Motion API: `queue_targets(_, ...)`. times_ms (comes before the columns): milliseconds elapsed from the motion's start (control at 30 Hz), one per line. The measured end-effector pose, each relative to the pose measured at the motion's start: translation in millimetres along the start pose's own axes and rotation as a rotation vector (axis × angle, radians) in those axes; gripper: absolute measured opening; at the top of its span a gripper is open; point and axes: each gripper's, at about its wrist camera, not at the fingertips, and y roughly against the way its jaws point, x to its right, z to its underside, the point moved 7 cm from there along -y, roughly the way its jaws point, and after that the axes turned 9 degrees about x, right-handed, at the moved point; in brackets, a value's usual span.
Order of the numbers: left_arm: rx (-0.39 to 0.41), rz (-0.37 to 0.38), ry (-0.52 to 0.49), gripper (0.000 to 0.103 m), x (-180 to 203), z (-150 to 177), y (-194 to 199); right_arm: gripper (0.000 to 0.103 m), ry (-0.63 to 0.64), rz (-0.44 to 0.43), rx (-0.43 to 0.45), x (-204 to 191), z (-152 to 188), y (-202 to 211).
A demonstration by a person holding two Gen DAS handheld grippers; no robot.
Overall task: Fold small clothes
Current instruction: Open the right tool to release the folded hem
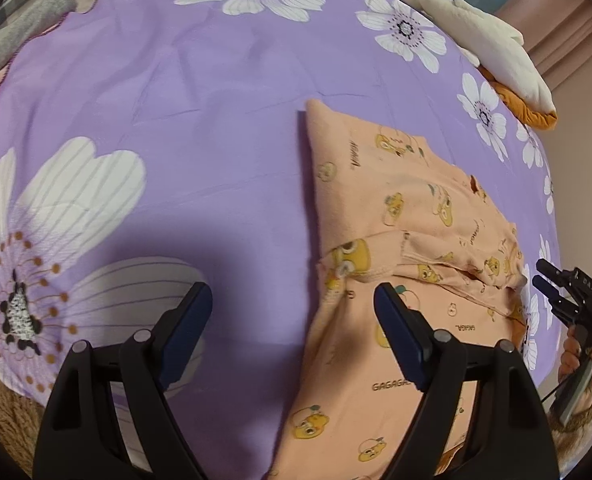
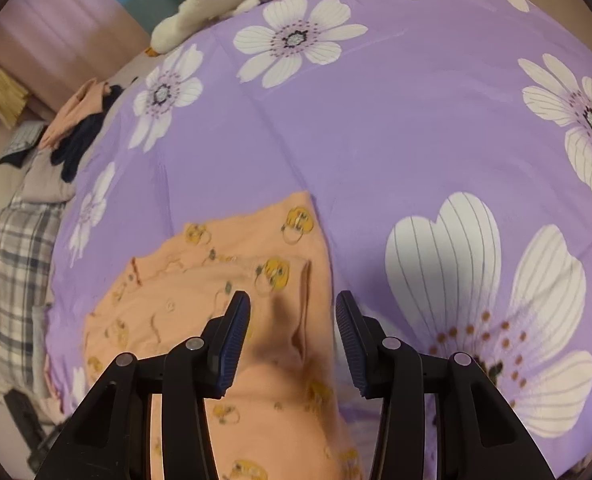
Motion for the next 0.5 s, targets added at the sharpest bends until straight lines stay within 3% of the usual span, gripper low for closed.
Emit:
queue_targets(133, -0.018, 0.043, -0.008, 0.070, 15, 4, -7, 0.045, -0.038, -0.085, -0.021, -10, 13, -1)
queue_targets(167, -0.021, 0.042, -0.015, 0.063, 17, 4, -9, 0.045, -0.045, -0.092, -0.034, -12, 17, -6)
queue_targets(300, -0.015, 0.037, -0.043, 0.045, 23, 3, -17, 0.045, -0.037, -0.029, -0.069, -13, 24, -26)
queue_targets(433, -0.001, 0.026, -0.068, 0.042, 26, 1, -24, 0.045, -0.086, -0.040, -0.065, -9, 22, -34)
queue_targets(500, 0.005, 0.020, -0.077, 0.031, 27, 0, -27, 0.042, -0.097, -0.041, -0.056, -7, 21, -37)
